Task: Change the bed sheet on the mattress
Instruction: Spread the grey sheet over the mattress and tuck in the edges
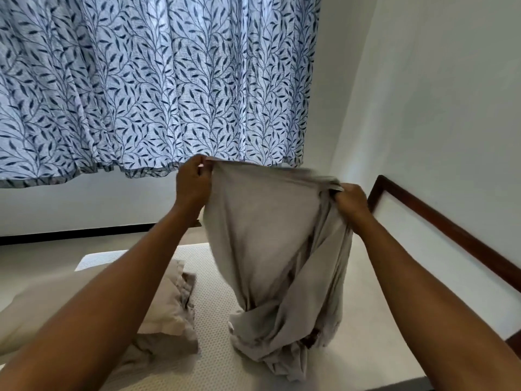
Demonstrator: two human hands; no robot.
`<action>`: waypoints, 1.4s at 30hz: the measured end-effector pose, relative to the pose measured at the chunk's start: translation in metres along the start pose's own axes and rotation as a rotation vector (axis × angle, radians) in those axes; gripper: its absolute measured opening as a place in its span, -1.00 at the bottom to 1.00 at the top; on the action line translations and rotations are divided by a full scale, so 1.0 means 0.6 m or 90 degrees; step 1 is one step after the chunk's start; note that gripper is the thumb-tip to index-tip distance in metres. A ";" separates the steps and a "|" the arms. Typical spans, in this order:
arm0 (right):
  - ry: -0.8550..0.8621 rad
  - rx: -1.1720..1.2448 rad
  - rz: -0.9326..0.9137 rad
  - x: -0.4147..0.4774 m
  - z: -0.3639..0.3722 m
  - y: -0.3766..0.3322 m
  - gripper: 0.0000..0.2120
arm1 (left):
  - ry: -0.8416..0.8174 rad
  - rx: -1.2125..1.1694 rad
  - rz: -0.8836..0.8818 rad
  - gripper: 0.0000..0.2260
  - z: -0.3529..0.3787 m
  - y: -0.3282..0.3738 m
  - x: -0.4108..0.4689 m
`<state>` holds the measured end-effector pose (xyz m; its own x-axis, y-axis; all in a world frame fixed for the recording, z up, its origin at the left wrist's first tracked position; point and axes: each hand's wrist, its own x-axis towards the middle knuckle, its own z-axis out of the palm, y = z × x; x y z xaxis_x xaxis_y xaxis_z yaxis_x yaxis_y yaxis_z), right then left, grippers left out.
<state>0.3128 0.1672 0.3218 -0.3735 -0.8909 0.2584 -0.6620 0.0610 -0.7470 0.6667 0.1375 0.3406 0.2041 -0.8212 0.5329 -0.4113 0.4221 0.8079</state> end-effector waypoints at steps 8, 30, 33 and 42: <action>0.227 0.092 0.146 0.030 -0.040 0.010 -0.75 | -0.458 0.320 0.100 -0.71 -0.018 -0.106 -0.069; -0.105 0.118 -0.283 -0.045 0.022 -0.115 -0.82 | -0.320 0.127 0.146 -0.69 0.100 0.093 -0.062; -0.096 -0.013 -0.242 -0.069 0.045 -0.034 -0.64 | -0.252 0.119 0.162 -0.61 0.094 0.085 -0.063; -0.086 -0.125 -0.049 -0.143 0.127 0.155 -0.74 | -0.162 0.048 0.165 -0.65 0.036 0.066 -0.060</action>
<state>0.3329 0.2149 0.1837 -0.2351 -0.9477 0.2159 -0.8039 0.0647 -0.5913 0.6236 0.1758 0.3480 -0.1384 -0.7641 0.6300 -0.4867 0.6065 0.6287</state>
